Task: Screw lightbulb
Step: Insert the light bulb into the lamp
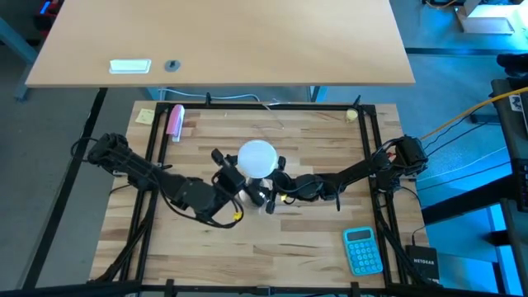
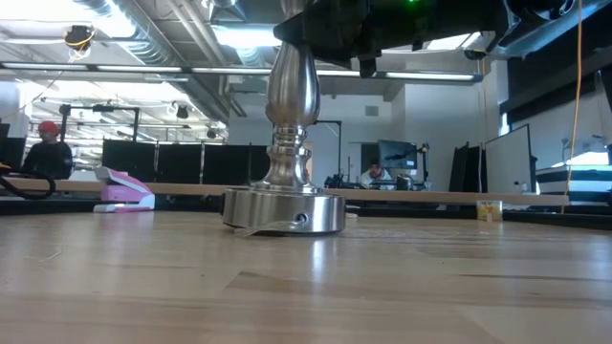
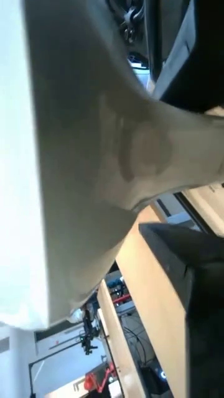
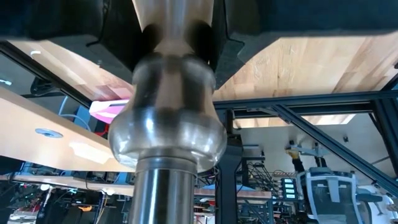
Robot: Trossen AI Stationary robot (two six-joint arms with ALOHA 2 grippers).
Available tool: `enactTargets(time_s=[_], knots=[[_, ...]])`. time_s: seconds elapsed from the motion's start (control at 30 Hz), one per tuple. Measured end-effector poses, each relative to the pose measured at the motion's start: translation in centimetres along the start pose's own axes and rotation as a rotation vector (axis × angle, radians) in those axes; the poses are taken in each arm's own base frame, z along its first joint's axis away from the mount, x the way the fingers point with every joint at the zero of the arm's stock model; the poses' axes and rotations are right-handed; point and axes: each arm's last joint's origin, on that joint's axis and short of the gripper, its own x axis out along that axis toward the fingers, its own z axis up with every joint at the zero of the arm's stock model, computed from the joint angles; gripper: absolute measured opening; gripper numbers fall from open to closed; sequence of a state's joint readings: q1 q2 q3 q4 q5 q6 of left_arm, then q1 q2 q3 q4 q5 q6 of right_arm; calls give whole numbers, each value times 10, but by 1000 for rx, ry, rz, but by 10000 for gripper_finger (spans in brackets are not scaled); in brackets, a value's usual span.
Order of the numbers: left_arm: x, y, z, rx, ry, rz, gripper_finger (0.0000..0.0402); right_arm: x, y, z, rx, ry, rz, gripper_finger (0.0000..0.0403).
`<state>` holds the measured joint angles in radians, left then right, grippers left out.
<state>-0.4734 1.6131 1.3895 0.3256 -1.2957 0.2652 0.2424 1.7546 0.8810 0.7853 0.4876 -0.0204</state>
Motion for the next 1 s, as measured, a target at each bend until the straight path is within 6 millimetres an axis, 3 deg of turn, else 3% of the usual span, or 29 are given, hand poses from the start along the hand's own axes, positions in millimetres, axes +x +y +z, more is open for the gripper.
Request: enactTargets(time_s=[0.17, 0.5, 0.8, 1.0], knots=[[0, -1, 0, 5, -3, -15, 134, 0, -1, 0, -11, 0, -6, 138], [-7, 0, 0, 32, 3, -52, 134, -3, 5, 2, -34, -21, 20, 138], [-21, 36, 15, -61, 53, -357, 134, -17, 16, 23, -43, -62, 187, 138], [-18, 39, 23, -27, 2, -593, 134, -21, 23, 43, -13, -83, 433, 138]])
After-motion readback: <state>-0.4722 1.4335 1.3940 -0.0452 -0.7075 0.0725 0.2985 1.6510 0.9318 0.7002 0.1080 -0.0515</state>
